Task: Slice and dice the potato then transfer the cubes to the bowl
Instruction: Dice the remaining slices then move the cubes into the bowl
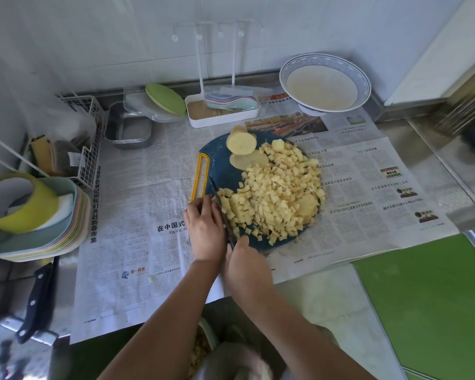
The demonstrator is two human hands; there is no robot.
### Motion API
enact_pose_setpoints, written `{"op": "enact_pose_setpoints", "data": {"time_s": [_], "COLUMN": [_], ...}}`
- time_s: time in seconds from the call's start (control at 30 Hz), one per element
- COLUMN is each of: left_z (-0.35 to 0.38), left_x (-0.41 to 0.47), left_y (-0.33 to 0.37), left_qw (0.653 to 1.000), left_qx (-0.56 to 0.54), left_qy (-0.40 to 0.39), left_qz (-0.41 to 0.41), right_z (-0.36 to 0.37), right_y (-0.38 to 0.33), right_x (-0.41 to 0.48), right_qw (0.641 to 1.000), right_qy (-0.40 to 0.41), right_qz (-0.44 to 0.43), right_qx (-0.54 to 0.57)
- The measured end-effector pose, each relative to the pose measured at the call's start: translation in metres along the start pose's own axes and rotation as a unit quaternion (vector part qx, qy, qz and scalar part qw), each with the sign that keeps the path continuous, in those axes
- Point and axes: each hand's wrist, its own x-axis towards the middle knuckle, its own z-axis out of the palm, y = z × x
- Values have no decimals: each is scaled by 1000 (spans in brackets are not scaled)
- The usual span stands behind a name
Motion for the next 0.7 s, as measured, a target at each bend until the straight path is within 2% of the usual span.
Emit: {"op": "enact_pose_setpoints", "data": {"time_s": [0.2, 0.5, 0.7], "left_z": [0, 3, 2], "left_x": [-1, -1, -1], "left_y": [1, 0, 3], "left_qw": [1000, 1000, 998], "left_qx": [-1, 18, -9], "left_qy": [-2, 1, -47], "left_qz": [-10, -2, -36], "right_z": [-2, -8, -14], "right_y": [6, -3, 9], "right_x": [-6, 25, 35], "right_qw": [1000, 1000, 998], "right_qy": [-14, 17, -7], "right_qz": [4, -12, -21], "right_qx": [13, 23, 51]}}
